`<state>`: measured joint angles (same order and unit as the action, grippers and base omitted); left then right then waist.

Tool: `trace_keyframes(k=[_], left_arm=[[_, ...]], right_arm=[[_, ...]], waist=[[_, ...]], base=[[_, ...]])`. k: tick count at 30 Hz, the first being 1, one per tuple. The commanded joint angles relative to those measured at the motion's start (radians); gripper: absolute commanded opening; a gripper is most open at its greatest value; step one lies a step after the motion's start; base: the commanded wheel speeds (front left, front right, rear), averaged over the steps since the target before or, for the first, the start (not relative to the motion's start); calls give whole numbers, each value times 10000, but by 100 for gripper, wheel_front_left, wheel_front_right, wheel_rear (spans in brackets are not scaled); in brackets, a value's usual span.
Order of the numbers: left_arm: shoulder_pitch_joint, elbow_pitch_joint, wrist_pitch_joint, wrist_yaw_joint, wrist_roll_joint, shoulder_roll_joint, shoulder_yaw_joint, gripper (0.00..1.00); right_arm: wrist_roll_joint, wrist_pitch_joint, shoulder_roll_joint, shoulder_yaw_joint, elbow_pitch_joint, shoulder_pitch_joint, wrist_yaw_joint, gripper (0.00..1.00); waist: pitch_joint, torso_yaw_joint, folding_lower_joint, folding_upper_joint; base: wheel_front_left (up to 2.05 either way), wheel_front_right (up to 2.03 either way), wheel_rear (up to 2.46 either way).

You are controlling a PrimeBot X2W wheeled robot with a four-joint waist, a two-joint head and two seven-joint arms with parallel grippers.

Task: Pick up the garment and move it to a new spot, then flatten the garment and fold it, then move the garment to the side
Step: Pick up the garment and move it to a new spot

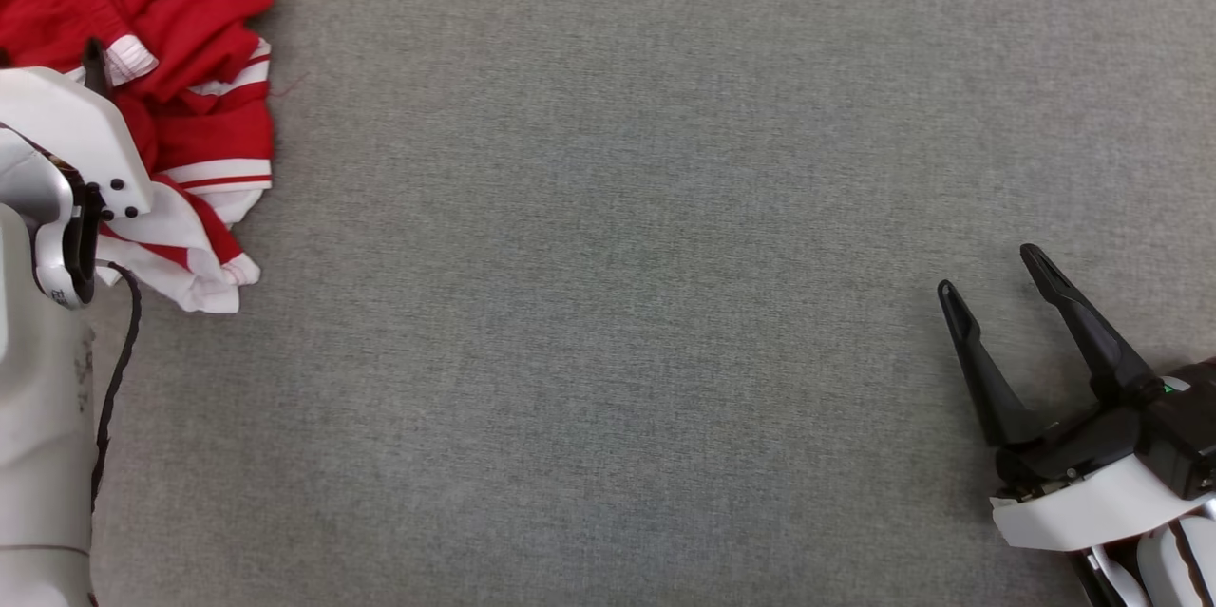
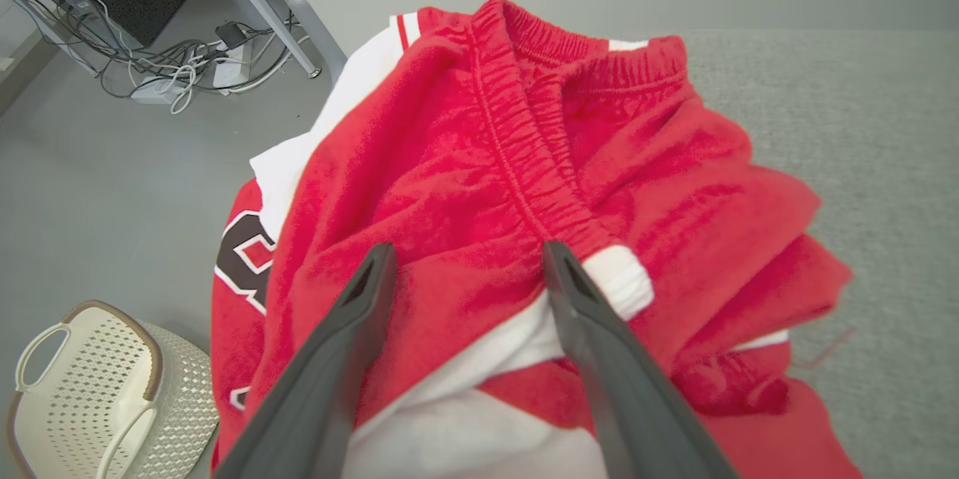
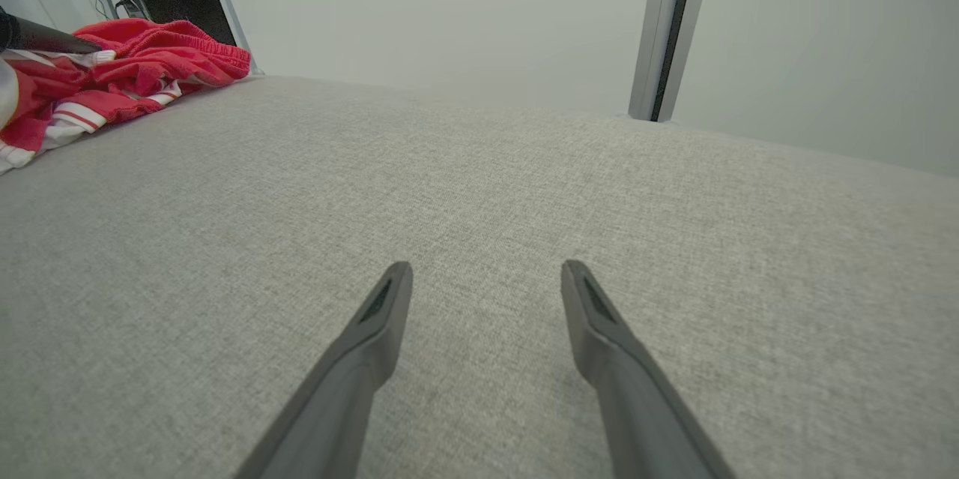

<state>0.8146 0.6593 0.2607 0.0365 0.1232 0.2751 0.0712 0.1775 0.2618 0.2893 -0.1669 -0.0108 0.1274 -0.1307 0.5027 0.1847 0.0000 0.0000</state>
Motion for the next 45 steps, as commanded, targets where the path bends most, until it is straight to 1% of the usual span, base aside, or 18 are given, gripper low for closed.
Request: trace_keyframes(k=[1,3,4,5,8,13,16,17,20,21,22,24,28,32,35,42,43,45], left_arm=[[302,359,99,64,-75,154,-53,100],[472,730,163,-6,-122,261,-127,98],[544,877,153,-64,-119,298,-151,54],[607,987,121,-106,-120,336,-177,0],[654,1220,16,-283,-30,374,-259,0],[356,1105,-285,-604,203,450,-243,0],[221,627,-510,-847,538,370,-82,0],[155,378,-538,-937,521,412,-145,0],[-160,-551,-426,-1294,894,248,-250,0],[-160,-551,-426,-1294,894,248,-250,0],[-273,-936,-341,-1369,987,243,-354,0],[-522,-1820,-13,-1526,1325,12,-577,0],[-1196,-3881,942,-1619,2048,-345,-1111,0],[-1746,-6008,1788,-1664,2669,-562,-1644,0],[-2087,-7294,2284,-1670,3014,-817,-1989,0],[-2546,-9299,3304,-1567,3853,-1429,-2740,0],[-2705,-9566,3577,-1480,4084,-1559,-2938,0],[-2899,-9570,3798,-1390,4079,-1579,-3111,0]], right_arm=[[55,49,25,64,11,9,1,100],[64,49,-35,67,10,-15,1,100],[71,49,-69,70,17,-34,-1,100],[74,49,-106,79,33,-61,-1,100],[91,49,-255,99,117,-143,-1,100],[133,49,-538,78,321,-353,-1,100],[178,49,-723,100,421,-498,-1,100],[189,49,-779,115,455,-553,-1,100],[247,49,-973,101,548,-668,-1,100],[247,49,-973,101,548,-668,-1,100],[260,49,-1051,66,604,-700,-1,100],[261,49,-1214,19,700,-757,-1,100],[307,49,-1536,-22,806,-799,1,100],[340,49,-1760,-25,863,-763,-1,100],[353,51,-1874,-15,895,-759,1,100],[416,49,-2082,63,880,-836,-1,100],[438,49,-2118,84,872,-814,-1,100],[441,49,-2164,100,866,-742,-1,100]], waist=[[110,-166,0,0],[72,-217,0,0],[37,-232,0,0],[-16,-235,0,0],[-305,-232,0,0],[-1046,-241,0,0],[-1554,-301,0,0],[-1719,-329,0,0],[-2212,-495,0,0],[-2212,-495,0,0],[-2386,-589,0,0],[-2718,-832,0,0],[-3161,-1469,0,0],[-3281,-2133,0,0],[-3282,-2612,0,0],[-3175,-3632,0,0],[-3117,-3903,0,0],[-3023,-4144,0,0]], base=[[0,0,0],[0,0,0],[0,0,0],[0,0,0],[0,0,0],[0,0,0],[0,0,0],[0,0,0],[0,0,0],[0,0,0],[0,0,0],[0,0,0],[0,0,0],[0,0,0],[0,0,0],[0,0,0],[0,0,0],[0,0,0]])
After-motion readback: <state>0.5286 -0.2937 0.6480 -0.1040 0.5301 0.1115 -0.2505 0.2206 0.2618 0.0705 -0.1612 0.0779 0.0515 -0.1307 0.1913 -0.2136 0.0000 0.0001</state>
